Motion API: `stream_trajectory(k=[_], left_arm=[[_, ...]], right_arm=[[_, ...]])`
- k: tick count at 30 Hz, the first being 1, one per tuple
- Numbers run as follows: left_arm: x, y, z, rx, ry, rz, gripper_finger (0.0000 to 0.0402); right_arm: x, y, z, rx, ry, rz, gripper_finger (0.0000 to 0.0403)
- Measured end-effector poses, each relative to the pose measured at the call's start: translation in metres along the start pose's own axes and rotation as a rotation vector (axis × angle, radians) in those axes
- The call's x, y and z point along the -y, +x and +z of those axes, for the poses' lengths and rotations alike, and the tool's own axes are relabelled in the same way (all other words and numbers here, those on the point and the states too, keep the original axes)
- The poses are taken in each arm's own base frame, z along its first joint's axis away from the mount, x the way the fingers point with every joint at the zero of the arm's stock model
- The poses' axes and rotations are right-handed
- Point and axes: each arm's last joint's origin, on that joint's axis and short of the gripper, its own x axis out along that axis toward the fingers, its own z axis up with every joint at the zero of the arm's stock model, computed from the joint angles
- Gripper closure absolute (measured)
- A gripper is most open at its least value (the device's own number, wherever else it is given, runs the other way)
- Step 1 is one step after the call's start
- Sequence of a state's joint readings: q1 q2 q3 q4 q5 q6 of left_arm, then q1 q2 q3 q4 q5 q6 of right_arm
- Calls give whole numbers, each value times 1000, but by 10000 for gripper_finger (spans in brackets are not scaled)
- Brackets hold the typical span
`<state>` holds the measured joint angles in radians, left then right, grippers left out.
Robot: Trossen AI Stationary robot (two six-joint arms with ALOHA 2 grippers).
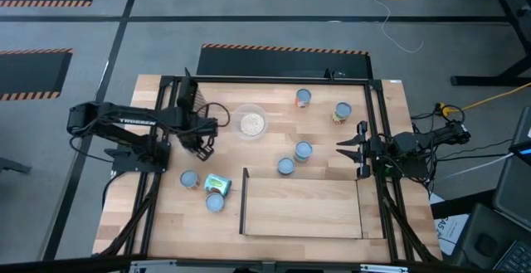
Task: Pick and place cans onto a shelf
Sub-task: Put the canned corn on the shelf
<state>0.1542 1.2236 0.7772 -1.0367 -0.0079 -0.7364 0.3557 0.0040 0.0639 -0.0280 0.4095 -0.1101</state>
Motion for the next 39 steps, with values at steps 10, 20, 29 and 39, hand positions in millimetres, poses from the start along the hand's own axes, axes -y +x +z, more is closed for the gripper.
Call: stream_trajectory(k=[10, 20, 29, 39], left_arm=[[36, -59, 25, 255, 370, -248, 391], [59, -110, 48, 632, 560, -412, 392], [89, -128, 61, 742, 626, -524, 392], [167, -129, 78, 754, 1045, -567, 391]], right_arm=[[0, 0, 0, 1, 0, 0, 307], [1, 0, 1, 12, 6, -28, 307], [2, 0, 1, 8, 6, -70, 307], [2, 0, 1, 8, 7, -70, 307]])
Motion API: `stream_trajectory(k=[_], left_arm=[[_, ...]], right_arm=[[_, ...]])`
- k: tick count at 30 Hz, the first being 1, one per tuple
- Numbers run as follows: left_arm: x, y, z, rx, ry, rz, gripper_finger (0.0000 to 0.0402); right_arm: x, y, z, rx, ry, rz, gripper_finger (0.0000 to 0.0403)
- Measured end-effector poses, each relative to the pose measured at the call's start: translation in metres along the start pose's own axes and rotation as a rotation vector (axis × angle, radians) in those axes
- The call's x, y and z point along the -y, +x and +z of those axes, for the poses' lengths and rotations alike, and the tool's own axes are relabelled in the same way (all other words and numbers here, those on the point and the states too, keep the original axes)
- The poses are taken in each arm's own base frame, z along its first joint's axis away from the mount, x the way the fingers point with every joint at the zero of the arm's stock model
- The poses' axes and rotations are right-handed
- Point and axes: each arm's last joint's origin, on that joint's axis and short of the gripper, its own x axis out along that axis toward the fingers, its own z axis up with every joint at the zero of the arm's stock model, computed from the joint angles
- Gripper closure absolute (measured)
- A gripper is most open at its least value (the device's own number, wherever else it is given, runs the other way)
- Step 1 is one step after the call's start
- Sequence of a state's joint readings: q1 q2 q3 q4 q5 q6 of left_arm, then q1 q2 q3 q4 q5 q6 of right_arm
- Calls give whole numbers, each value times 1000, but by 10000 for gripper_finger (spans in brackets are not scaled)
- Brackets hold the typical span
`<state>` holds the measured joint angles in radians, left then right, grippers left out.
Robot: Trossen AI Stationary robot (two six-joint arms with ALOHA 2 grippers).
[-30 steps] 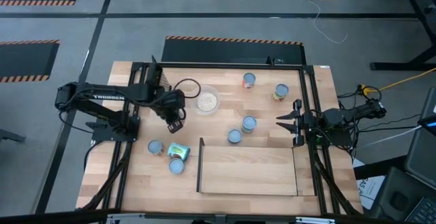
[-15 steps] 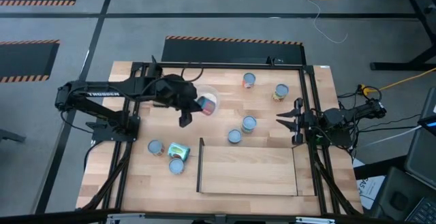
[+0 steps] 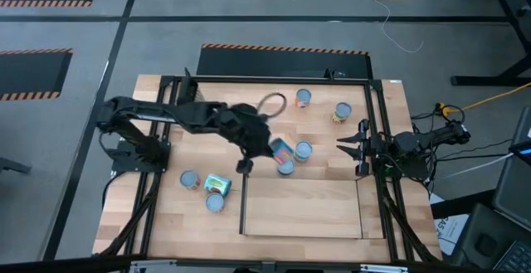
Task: Pick and place cans onto a shelf
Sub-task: Put the canned corn on the shelf
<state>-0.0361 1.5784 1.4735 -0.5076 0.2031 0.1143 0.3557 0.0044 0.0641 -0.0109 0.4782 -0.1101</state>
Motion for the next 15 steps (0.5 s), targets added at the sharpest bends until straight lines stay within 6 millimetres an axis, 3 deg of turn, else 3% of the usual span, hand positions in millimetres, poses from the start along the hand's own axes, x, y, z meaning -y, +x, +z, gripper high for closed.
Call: stream_trajectory(k=[7, 15], left_arm=[[13, 43, 6, -85, 134, -60, 390], [30, 72, -13, -243, 272, -87, 389]], right_arm=[[0, 0, 0, 0, 0, 0, 307], [0, 0, -1, -9, -5, 1, 307]])
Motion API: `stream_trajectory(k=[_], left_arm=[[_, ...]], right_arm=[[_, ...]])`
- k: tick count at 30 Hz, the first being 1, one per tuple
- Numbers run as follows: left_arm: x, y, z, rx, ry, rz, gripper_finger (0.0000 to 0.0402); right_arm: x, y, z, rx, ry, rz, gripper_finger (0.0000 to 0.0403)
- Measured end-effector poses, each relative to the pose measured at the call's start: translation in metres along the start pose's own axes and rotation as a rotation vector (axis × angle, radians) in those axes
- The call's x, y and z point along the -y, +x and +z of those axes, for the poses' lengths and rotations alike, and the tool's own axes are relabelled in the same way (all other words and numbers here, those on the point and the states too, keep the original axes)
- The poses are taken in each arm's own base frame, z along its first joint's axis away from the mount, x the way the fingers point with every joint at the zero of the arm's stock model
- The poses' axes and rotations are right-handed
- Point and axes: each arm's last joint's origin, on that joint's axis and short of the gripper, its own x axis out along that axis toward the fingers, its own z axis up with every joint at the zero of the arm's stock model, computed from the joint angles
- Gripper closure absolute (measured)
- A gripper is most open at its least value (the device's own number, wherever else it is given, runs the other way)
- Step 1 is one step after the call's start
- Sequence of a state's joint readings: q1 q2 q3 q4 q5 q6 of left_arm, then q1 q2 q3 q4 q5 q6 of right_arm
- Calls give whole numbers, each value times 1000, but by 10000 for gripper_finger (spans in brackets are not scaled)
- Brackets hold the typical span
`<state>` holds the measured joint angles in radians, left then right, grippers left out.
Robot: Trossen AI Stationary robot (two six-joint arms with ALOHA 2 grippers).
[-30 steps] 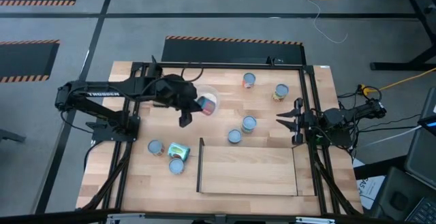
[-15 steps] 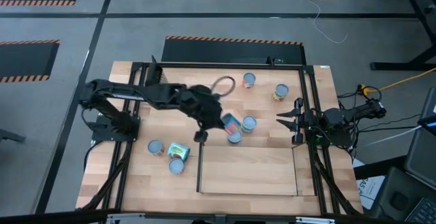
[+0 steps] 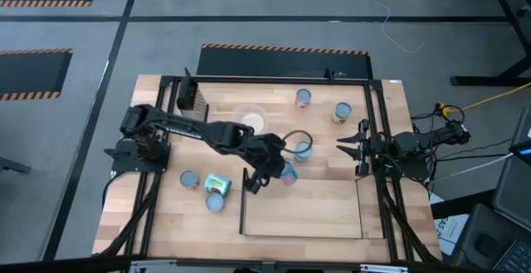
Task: Pick and place cans onto a shelf
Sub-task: Put the canned corn on the shelf
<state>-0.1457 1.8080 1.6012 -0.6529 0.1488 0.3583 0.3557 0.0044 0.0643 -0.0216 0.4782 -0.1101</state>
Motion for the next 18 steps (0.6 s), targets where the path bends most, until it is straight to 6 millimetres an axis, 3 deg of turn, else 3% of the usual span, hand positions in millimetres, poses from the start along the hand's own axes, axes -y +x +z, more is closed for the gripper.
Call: stream_trajectory(k=[10, 18], left_arm=[[24, 23, -4, -127, 259, -12, 388], [32, 36, -5, -140, 289, -46, 388]], right_arm=[[0, 0, -1, -7, 1, 1, 307], [0, 0, 1, 7, 31, 2, 307]])
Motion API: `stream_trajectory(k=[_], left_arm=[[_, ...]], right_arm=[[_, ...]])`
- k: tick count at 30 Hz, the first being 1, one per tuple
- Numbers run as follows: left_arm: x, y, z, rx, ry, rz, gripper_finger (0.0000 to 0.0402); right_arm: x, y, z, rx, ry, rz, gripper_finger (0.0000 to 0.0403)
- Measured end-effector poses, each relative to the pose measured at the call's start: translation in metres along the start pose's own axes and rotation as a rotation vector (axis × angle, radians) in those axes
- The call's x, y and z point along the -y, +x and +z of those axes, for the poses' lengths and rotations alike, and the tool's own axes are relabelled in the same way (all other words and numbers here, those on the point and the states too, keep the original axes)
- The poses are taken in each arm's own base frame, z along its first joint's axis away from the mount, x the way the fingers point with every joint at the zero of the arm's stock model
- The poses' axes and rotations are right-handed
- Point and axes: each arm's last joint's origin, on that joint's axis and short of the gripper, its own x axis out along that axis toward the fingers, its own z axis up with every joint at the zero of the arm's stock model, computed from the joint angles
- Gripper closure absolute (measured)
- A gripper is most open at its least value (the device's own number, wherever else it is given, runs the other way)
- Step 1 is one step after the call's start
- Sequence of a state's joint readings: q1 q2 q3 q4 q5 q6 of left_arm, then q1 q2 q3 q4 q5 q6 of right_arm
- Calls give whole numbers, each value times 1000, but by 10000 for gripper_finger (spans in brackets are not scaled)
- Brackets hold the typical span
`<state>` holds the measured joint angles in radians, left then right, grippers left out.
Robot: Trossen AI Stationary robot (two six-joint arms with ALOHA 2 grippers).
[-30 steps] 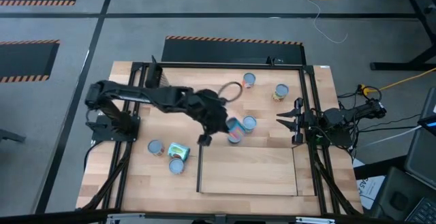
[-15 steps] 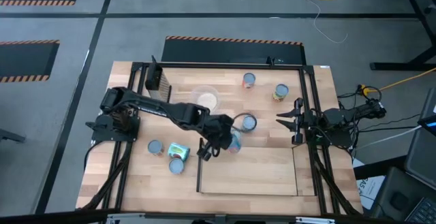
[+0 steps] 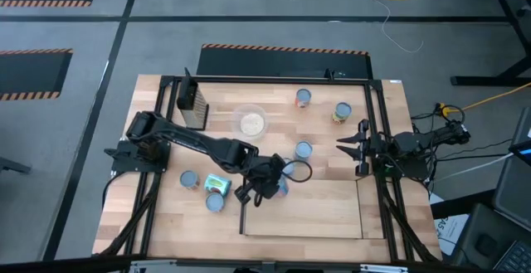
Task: Pick and place cans onto a shelf
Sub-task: Put the canned corn on the shelf
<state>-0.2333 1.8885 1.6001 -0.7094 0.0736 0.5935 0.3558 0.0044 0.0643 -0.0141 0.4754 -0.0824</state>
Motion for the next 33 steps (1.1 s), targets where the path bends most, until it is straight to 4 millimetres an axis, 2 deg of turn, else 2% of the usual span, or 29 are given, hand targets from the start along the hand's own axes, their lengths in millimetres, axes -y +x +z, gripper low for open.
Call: stream_trajectory(k=[9, 19, 22, 29, 33], left_arm=[[-1, 4, 0, 3, 18, -1, 388], [-1, 4, 0, 3, 19, 2, 388], [-1, 4, 0, 3, 19, 3, 388], [0, 3, 2, 11, 26, -6, 388], [-4, -5, 10, 39, 43, 9, 388]], right_arm=[[-2, -1, 14, 138, 81, 122, 307], [4, -7, 54, 222, 115, 113, 301], [4, -6, 63, 215, 116, 114, 278], [3, 5, 82, 166, 102, 48, 196], [-6, 16, 94, 133, 47, 158, 182]])
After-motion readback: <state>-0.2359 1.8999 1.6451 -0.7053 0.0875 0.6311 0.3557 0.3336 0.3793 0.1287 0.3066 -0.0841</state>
